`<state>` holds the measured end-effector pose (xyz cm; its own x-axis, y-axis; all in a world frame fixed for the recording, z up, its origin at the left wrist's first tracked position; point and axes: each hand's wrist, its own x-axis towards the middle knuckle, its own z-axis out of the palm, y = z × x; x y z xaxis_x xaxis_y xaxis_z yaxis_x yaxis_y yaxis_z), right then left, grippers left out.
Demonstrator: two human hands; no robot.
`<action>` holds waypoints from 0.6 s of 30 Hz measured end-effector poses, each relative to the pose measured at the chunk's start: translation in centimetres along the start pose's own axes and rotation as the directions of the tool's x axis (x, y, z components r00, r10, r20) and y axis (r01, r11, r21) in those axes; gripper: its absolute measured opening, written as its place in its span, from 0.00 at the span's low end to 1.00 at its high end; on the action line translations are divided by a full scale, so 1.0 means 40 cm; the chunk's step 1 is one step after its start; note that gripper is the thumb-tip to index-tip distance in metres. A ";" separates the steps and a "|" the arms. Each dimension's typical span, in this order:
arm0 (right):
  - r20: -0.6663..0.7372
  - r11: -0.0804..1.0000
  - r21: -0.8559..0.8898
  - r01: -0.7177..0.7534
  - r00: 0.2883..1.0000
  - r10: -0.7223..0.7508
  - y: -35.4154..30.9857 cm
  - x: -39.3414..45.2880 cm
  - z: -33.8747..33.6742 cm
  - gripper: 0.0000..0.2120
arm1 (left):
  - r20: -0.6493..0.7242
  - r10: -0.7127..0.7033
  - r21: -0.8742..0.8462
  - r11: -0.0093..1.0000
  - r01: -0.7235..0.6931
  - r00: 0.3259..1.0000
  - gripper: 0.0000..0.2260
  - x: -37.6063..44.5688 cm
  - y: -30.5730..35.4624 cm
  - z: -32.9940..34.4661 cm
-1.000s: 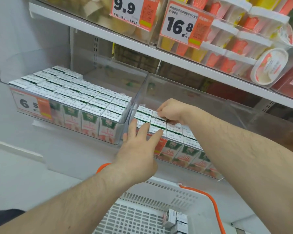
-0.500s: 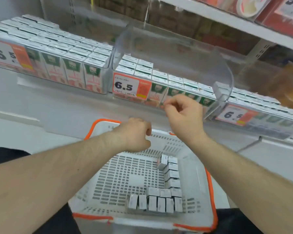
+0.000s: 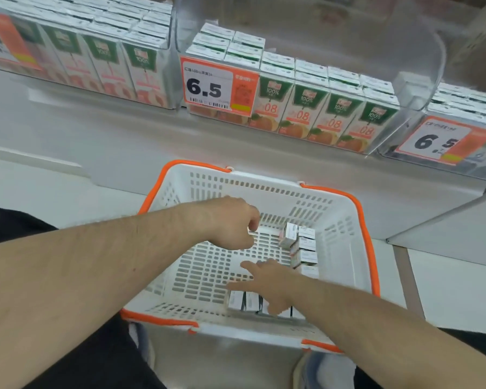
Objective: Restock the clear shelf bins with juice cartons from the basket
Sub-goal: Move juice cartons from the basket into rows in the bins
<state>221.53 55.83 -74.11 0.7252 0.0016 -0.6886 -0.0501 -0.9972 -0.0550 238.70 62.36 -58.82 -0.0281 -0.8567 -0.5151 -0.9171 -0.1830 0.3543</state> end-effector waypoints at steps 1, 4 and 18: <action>0.001 0.999 -0.026 0.035 0.999 -0.035 -0.003 0.022 0.010 0.53 | 0.013 -0.001 0.008 1.000 0.001 1.000 0.16 0.005 -0.004 0.003; 0.060 0.993 -0.042 0.107 0.993 -0.104 -0.009 0.083 0.056 0.56 | 0.073 -0.007 0.023 1.000 0.006 0.997 0.17 0.019 -0.015 0.006; -0.023 0.696 0.714 -0.070 0.992 0.123 0.025 0.092 -0.003 0.28 | 0.187 -0.030 0.009 1.000 0.029 0.982 0.19 0.062 -0.045 -0.045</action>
<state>224.24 54.81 -76.63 0.7292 -0.1226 -0.6732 -0.5758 -0.6414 -0.5070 241.01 59.72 -59.33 -0.0746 -0.7457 -0.6621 -0.9209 -0.2031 0.3326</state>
